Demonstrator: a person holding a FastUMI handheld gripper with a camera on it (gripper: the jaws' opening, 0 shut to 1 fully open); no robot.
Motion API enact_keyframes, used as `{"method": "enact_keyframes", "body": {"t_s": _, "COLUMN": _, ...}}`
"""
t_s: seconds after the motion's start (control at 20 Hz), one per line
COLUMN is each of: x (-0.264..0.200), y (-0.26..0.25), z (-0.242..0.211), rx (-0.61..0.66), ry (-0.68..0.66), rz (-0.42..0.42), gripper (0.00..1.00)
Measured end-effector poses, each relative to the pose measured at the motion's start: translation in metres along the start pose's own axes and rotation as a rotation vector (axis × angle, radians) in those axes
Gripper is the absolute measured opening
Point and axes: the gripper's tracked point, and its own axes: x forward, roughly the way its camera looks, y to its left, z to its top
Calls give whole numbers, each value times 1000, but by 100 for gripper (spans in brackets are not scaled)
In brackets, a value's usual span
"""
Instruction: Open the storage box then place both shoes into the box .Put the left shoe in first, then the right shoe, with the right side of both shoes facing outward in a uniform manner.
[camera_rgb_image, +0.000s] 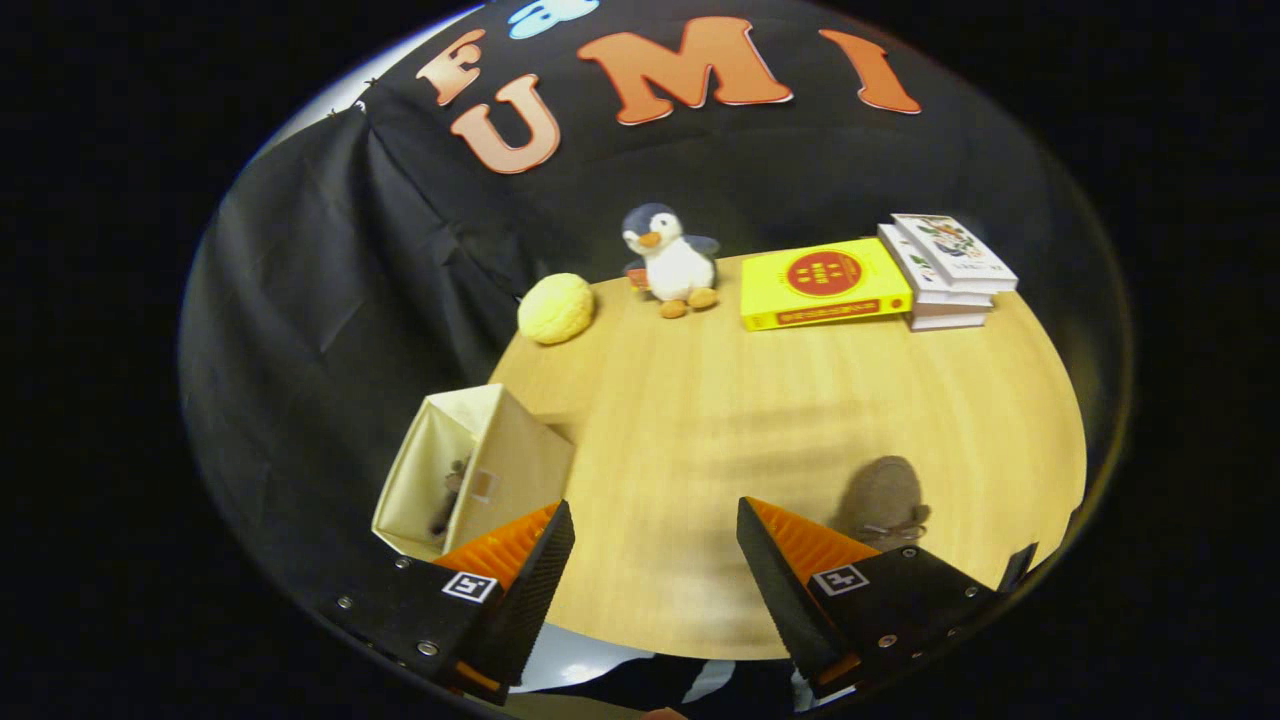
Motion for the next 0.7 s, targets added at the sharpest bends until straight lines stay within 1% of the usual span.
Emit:
{"method": "enact_keyframes", "body": {"t_s": 0.2, "x": -5, "y": -69, "z": -28, "rx": 30, "ry": 34, "rz": -100, "gripper": 98}}
{"method": "enact_keyframes", "body": {"t_s": 0.45, "x": -6, "y": -139, "z": -67, "rx": 75, "ry": 94, "rz": -183, "gripper": 97}}
{"method": "enact_keyframes", "body": {"t_s": 0.55, "x": -1, "y": -161, "z": -81, "rx": 67, "ry": 116, "rz": -209, "gripper": 94}}
{"method": "enact_keyframes", "body": {"t_s": 0.7, "x": 11, "y": -179, "z": -97, "rx": 76, "ry": 154, "rz": -204, "gripper": 87}}
